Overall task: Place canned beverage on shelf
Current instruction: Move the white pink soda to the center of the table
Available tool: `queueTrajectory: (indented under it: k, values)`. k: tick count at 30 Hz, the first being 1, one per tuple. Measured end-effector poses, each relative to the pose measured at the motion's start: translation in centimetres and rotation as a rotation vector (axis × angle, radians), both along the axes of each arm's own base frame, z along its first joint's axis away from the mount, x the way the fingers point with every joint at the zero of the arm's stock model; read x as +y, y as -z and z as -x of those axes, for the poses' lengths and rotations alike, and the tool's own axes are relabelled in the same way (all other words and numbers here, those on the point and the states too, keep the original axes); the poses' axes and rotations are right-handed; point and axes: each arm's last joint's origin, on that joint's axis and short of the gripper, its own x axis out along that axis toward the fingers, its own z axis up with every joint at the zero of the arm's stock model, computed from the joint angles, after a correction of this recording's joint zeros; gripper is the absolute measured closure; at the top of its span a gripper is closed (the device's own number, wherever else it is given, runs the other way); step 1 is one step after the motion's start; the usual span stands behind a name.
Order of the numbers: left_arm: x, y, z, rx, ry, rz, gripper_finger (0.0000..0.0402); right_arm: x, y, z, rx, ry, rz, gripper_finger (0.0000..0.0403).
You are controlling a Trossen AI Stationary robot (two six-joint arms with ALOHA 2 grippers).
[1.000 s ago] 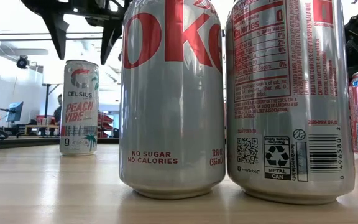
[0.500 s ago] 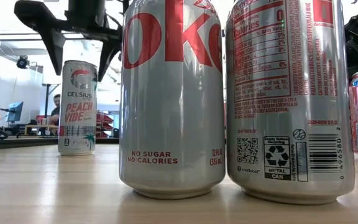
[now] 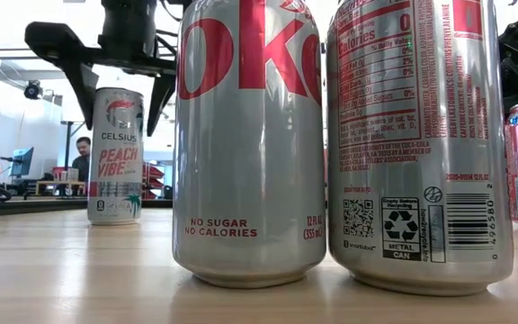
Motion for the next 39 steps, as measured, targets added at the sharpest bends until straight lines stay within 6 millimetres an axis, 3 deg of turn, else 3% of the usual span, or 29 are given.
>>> queueTrajectory:
  k: [7, 15, 28, 39]
  values:
    - [0.0, 0.0, -0.2, -0.017, 0.052, -0.004, 0.0162, 0.0, 0.0, 0.0, 0.0, 0.0, 0.0, 0.0374]
    - [0.2, -0.4, -1.3, -0.116, 0.109, -0.036, 0.0162, 0.0, 0.0, 0.0, 0.0, -0.001, 0.0, 0.0374]
    - [3.9, -0.8, -2.4, -0.161, 0.172, -0.048, 0.0157, 0.0, 0.0, 0.0, 0.0, 0.0, 0.0, 0.0374]
    - [5.9, -2.0, -3.0, -0.18, 0.305, -0.072, 0.015, 0.0, 0.0, 0.0, 0.0, 0.0, 0.0, 0.0374]
